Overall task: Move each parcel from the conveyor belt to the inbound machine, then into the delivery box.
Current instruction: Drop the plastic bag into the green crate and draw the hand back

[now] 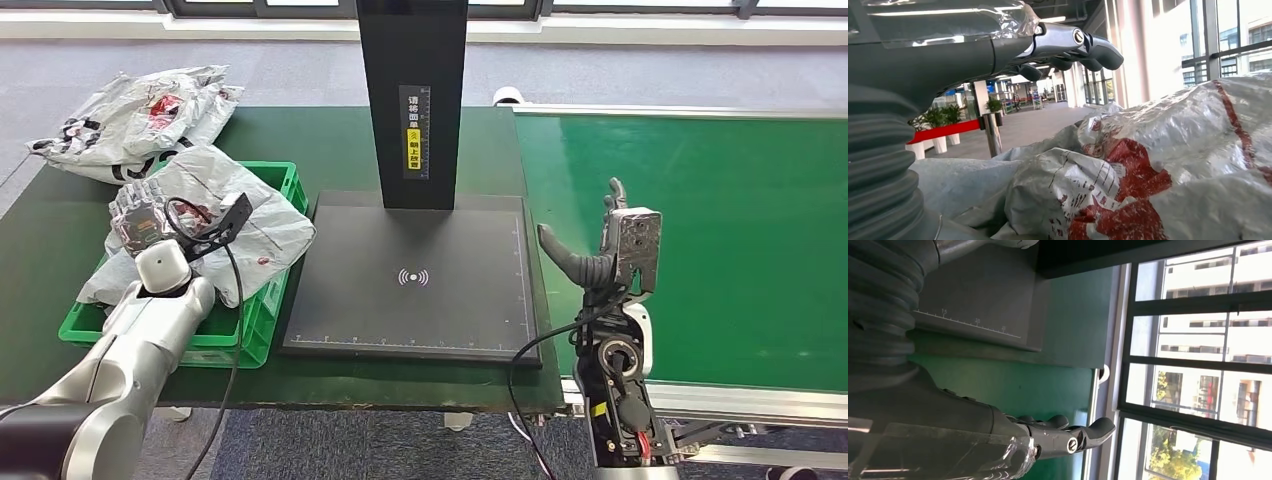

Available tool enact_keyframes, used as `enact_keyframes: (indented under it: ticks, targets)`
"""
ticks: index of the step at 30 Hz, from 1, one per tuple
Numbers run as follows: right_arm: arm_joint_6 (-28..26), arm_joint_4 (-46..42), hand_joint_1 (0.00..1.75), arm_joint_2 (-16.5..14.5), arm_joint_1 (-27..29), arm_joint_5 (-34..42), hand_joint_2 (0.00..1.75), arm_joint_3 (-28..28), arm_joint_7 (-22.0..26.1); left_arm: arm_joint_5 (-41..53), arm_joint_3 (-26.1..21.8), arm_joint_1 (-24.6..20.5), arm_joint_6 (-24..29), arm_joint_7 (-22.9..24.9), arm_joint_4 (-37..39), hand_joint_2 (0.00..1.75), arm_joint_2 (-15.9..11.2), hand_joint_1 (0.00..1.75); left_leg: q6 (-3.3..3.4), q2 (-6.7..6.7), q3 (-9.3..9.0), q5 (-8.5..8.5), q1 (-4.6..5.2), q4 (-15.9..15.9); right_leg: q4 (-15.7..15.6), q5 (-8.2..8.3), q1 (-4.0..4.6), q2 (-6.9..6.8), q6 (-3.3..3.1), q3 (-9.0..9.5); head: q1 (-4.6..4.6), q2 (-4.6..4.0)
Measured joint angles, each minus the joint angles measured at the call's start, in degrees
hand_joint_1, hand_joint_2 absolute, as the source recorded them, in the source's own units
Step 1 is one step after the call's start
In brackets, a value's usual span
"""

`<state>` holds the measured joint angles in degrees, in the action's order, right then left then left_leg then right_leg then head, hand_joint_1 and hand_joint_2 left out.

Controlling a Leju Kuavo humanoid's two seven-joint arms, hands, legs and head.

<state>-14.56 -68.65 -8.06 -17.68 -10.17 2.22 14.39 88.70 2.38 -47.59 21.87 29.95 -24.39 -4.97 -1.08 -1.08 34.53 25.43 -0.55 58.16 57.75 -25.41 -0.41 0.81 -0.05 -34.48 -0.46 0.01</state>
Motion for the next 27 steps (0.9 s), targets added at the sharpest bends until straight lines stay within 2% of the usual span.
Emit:
enact_keyframes:
  ticks: [8,12,19,23,27]
  targets:
    - [0.0,0.0,0.0,0.0,0.0,0.0,1.75,0.5,-0.1,0.0,0.0,0.5,0.2,0.1,0.0,1.75,-0.8,0.0,0.0,0.0,0.0,0.0,0.0,0.0,0.0,0.0,-0.01,0.0,0.0,0.0,0.0,0.01]
    - [0.0,0.0,0.0,0.1,-0.1,0.4,1.75,0.6,-0.1,0.0,-0.1,0.8,3.9,0.0,-0.4,0.0,-0.9,0.0,0.0,0.0,0.01,0.0,0.01,0.0,0.0,0.01,-0.01,0.0,0.0,0.0,0.0,0.01]
    - [-0.4,0.3,0.0,0.5,-0.7,2.2,1.75,1.4,0.9,-0.1,-2.7,1.8,15.9,-6.6,-5.1,0.0,-1.1,0.0,0.0,-0.02,0.02,0.0,0.0,0.0,0.0,0.0,-0.01,-0.02,0.0,-0.01,0.0,0.01]
    - [-0.8,1.9,0.0,0.6,-1.4,2.9,1.75,2.5,2.6,-1.7,-4.7,4.3,17.9,-12.0,-12.5,0.0,0.0,0.0,0.01,0.01,0.02,0.0,0.01,0.0,0.0,0.0,-0.04,0.01,0.0,-0.02,0.0,0.0]
    - [-0.8,4.5,0.0,0.6,-2.3,3.8,1.75,3.9,4.5,-5.4,-7.3,8.8,18.2,-19.8,-23.6,0.0,2.0,0.0,0.01,0.06,0.03,0.01,0.01,0.0,0.0,0.0,-0.06,0.04,0.01,-0.04,0.0,0.01]
